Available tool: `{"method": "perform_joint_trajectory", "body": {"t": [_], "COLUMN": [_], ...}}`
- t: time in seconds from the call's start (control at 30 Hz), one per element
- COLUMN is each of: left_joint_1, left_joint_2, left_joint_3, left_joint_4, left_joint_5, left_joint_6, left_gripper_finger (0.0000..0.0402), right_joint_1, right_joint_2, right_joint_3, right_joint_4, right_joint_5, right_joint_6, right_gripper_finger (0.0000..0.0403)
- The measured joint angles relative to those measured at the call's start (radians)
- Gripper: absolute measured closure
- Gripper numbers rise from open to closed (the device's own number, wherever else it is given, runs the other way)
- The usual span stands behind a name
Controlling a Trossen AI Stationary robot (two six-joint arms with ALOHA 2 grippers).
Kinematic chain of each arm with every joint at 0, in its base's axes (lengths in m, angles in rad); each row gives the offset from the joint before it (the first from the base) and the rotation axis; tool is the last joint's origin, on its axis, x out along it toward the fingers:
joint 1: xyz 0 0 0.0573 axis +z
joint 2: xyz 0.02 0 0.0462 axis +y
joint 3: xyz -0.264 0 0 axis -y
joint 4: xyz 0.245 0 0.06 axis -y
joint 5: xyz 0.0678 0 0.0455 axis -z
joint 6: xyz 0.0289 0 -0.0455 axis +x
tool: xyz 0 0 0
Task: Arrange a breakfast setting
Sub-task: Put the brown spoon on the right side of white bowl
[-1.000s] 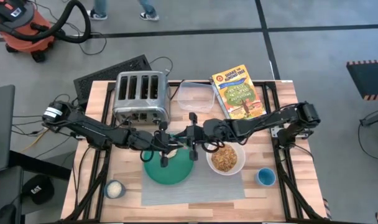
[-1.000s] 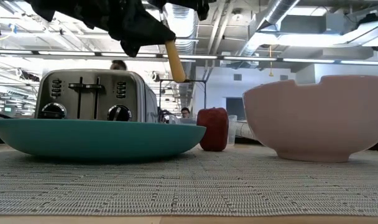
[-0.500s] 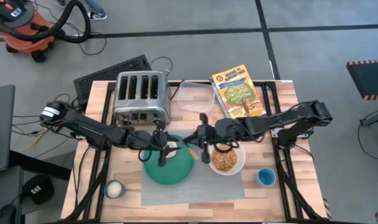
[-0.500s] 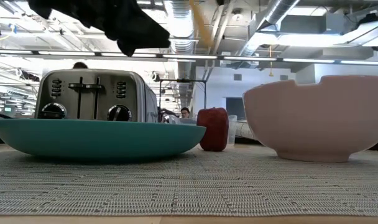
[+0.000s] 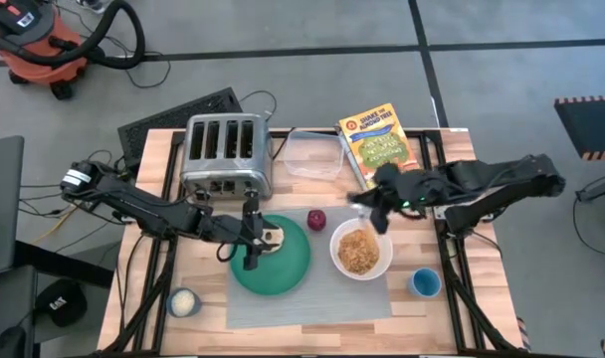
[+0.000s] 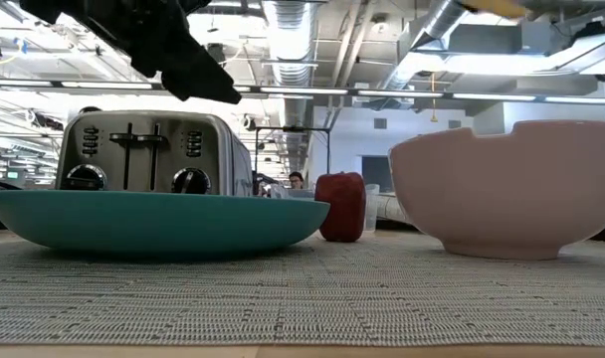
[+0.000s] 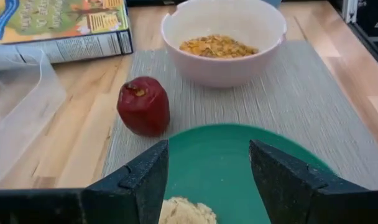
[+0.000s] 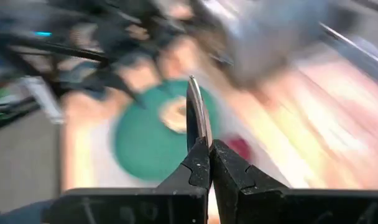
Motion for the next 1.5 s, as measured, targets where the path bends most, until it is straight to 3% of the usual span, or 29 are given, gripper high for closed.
{"method": "perform_joint_trajectory", "body": {"t": [0.2,0.37,0.6,0.9,1.5], "left_joint_1": [-0.001,-0.001,-0.001,-0.001,-0.001], "left_joint_2": [0.0,0.0,0.0,0.0,0.0], "left_joint_3": [0.0,0.0,0.0,0.0,0.0], "left_joint_4": [0.008,0.01,0.008,0.008,0.025], "left_joint_5": [0.001,0.001,0.002,0.001,-0.001], "left_joint_6": [0.001,0.002,0.002,0.01,0.042], "left_gripper_finger": [0.0193,0.0193,0.0193,0.0193,0.0193], "right_joint_1": [-0.039,-0.112,-0.206,-0.245,-0.246], "right_joint_2": [-0.102,-0.159,-0.217,-0.241,-0.238], "right_joint_3": [-0.039,-0.156,-0.355,-0.578,-0.831], "right_joint_4": [-0.341,-0.436,-0.404,-0.225,0.035], "right_joint_5": [0.088,0.087,-0.01,-0.131,-0.268], "right_joint_6": [0.248,0.363,0.436,0.494,0.595], "right_gripper_finger": [0.0376,0.0376,0.0372,0.0372,0.037]}}
